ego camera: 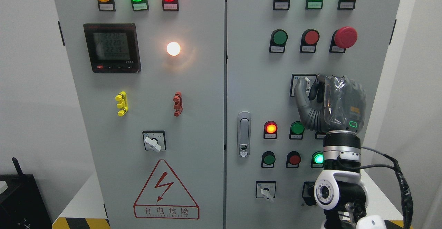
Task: Rotate and turn off gray switch
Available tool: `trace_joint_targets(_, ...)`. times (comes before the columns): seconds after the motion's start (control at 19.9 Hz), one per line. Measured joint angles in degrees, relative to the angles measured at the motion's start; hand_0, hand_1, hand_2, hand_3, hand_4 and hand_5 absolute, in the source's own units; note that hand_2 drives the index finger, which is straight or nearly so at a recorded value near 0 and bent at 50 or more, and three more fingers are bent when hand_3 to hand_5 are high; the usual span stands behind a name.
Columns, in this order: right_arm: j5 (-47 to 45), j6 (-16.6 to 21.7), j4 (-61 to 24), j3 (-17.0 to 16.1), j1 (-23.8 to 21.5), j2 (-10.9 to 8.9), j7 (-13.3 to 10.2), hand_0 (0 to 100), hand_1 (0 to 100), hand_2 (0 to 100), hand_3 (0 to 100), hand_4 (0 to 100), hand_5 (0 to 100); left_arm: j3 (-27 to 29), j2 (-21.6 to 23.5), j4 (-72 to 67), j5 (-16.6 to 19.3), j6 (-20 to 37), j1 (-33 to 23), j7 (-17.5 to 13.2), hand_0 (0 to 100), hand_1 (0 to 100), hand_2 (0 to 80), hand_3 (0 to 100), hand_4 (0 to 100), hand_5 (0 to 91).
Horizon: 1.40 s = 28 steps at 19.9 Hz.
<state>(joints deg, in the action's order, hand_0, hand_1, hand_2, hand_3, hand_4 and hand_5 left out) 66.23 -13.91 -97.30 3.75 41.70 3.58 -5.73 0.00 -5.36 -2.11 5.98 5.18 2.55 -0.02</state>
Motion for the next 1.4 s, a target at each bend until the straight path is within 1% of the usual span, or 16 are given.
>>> trace_joint_targets(0.15,-0.03,0.00,-0.05,-0.13,-0.06,-0.36,-0.05,54,22,81,94,82,92,0.00,0.00,0.00,0.00,0.00,0.00,0.00,12,39,0.0,0,0,0.0)
trace_joint_targets(0.45,-0.10,0.04,-0.30,-0.39,-0.40,-1.70,-0.21,50,23,81,93,82,92,0.00,0.00,0.00,0.00,0.00,0.00,0.00,12,39,0.0,0,0,0.0)
trace_joint_targets(0.7,-0.15,0.19,-1.32,-0.44,-1.39,-2.38,-0.28,48,23,80,93,82,92,0.00,0.00,0.00,0.00,0.00,0.00,0.00,12,39,0.0,0,0,0.0)
trace_joint_targets(0.95,-0.19,0.49,-3.04,-0.28,-2.71,-2.83,-0.30,49,21,80,93,82,92,0.00,0.00,0.00,0.00,0.00,0.00,0.00,12,39,0.0,0,0,0.0)
trace_joint_targets(1.05,-0.19,1.13,-3.76,-0.19,-3.32,-2.79,-0.38,49,17,80,93,81,92,0.00,0.00,0.01,0.00,0.00,0.00,0.00,12,39,0.0,0,0,0.0)
trace_joint_targets(1.2,-0.20,2.03,-4.93,-0.14,-4.05,-2.60,-1.11,47,17,77,91,80,91,0.00,0.00,0.01,0.00,0.00,0.00,0.00,12,39,0.0,0,0,0.0)
trace_joint_targets(1.25,-0.21,2.59,-5.38,-0.11,-4.44,-2.49,-1.40,47,17,76,90,80,90,0.00,0.00,0.01,0.00,0.00,0.00,0.00,12,39,0.0,0,0,0.0)
trace_joint_targets(1.3,-0.21,3.41,-5.90,-0.09,-4.89,-2.41,-1.94,47,17,73,91,80,87,0.00,0.00,0.01,0.00,0.00,0.00,0.00,12,39,0.0,0,0,0.0)
trace_joint_targets(1.35,-0.21,4.36,-6.49,-0.07,-5.44,-2.34,-2.26,46,18,68,91,77,79,0.00,0.00,0.01,0.00,0.00,0.00,0.00,12,39,0.0,0,0,0.0)
trace_joint_targets(1.4,-0.21,5.02,-7.03,-0.05,-6.00,-2.26,-2.55,46,18,66,90,77,76,0.00,0.00,0.01,0.00,0.00,0.00,0.00,12,39,0.0,0,0,0.0)
